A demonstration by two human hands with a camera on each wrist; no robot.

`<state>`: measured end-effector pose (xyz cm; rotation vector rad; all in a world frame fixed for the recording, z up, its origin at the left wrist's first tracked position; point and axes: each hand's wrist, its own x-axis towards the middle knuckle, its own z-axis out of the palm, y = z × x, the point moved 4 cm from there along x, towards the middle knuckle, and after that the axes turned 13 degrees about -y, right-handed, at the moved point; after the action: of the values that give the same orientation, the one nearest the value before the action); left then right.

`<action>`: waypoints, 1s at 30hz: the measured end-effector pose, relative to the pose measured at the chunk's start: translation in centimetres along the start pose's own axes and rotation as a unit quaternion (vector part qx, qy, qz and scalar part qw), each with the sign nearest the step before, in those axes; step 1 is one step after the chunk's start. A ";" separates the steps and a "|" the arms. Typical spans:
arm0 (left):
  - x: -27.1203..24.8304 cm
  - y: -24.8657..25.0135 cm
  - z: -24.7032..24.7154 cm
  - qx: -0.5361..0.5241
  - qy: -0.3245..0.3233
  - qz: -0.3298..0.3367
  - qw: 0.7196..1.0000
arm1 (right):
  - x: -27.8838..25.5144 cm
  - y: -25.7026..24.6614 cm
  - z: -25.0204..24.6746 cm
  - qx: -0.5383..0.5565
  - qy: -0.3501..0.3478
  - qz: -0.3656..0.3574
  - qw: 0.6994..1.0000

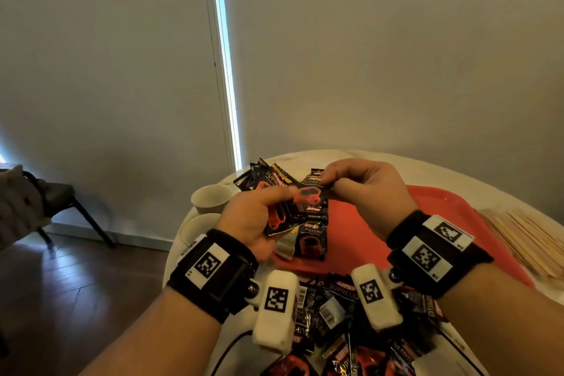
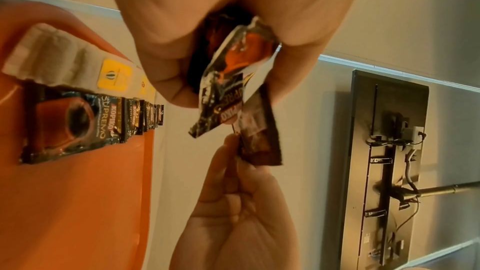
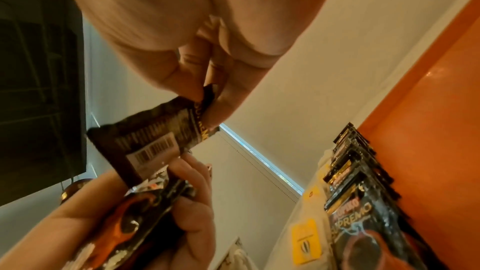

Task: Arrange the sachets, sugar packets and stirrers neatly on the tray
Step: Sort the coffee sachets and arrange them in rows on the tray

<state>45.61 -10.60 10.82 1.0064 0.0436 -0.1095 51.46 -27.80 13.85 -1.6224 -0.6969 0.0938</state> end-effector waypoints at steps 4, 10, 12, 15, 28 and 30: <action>-0.2 -0.2 -0.2 0.019 0.007 0.026 0.999 | 0.0 -0.3 0.2 0.025 0.004 0.010 1.000; -0.4 -0.6 -1.0 0.044 0.020 0.060 0.997 | 0.5 0.3 1.0 0.187 -0.022 0.219 0.957; -0.5 -0.7 -1.3 0.050 0.028 0.074 0.996 | 0.6 0.3 1.1 0.217 -0.017 0.245 0.945; -0.7 -0.4 -1.4 0.069 0.058 0.088 0.992 | 0.8 0.3 1.4 0.225 0.003 0.226 0.948; 0.4 -0.7 -4.0 0.084 0.155 0.137 0.975 | -1.7 4.6 0.3 0.070 0.026 0.326 0.942; 0.5 -0.6 -3.7 0.071 0.143 0.142 0.977 | -2.1 5.2 0.5 0.052 0.012 0.355 0.933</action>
<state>46.06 -7.79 8.31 1.1561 0.1550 0.2990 51.55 -28.38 8.23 -1.6983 -0.0534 0.6227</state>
